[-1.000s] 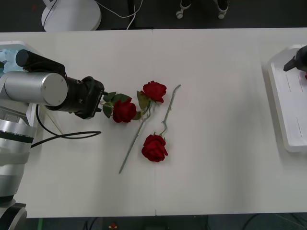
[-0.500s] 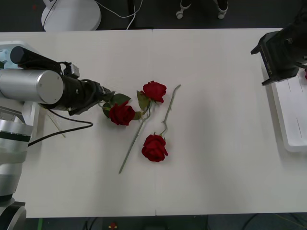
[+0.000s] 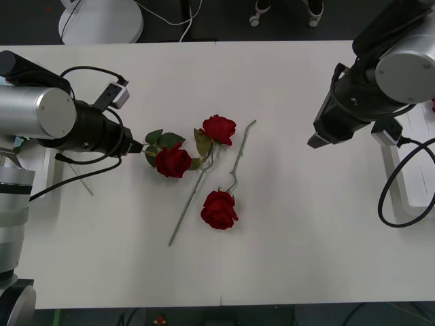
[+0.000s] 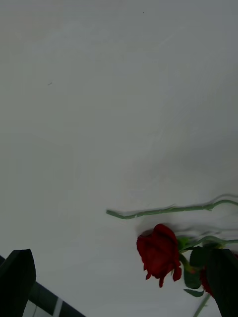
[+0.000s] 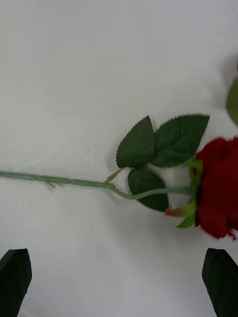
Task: Put the red flowers into the right box and the blue flowers into the left box
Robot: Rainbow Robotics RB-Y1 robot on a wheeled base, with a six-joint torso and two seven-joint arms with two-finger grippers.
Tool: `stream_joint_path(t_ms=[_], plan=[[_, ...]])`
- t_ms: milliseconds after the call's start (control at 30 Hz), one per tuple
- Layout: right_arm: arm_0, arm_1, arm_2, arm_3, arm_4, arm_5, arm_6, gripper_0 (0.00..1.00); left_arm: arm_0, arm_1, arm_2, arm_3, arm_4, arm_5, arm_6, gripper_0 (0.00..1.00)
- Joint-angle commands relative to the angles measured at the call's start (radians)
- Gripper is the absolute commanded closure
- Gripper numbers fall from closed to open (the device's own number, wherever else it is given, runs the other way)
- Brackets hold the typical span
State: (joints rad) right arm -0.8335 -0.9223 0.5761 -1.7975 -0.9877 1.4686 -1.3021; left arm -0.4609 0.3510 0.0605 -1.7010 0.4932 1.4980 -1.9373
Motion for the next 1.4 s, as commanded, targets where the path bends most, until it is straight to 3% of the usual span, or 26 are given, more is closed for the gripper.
stream_joint_path(t_ms=[33, 200, 367, 633, 967, 1400], plan=[[-0.039, 0.062, 0.074, -0.062, 0.081, 0.053, -0.171, 0.00, -0.074, 0.006, 0.024, -0.040, -0.050, 0.054, -0.203, 0.00], [-0.042, 0.134, 0.093, -0.034, 0.112, 0.098, -0.235, 0.00, -0.081, 0.009, 0.024, -0.031, -0.071, 0.059, -0.474, 0.00], [-0.049, 0.214, 0.079, 0.017, 0.095, 0.139, -0.256, 0.00, -0.120, 0.009, 0.025, 0.069, -0.084, 0.033, -0.758, 0.00], [-0.047, 0.378, -0.013, 0.135, 0.179, 0.150, -0.256, 0.00, -0.190, 0.006, 0.007, 0.256, -0.099, -0.008, -0.768, 0.00], [-0.045, 0.542, -0.021, 0.231, 0.331, 0.164, -0.256, 0.00, -0.211, -0.021, -0.087, 0.406, -0.122, -0.134, -0.768, 0.00], [0.054, 0.695, -0.022, 0.242, 0.595, 0.157, -0.256, 0.00, -0.265, -0.124, -0.154, 0.457, -0.229, -0.168, -0.768, 0.00]])
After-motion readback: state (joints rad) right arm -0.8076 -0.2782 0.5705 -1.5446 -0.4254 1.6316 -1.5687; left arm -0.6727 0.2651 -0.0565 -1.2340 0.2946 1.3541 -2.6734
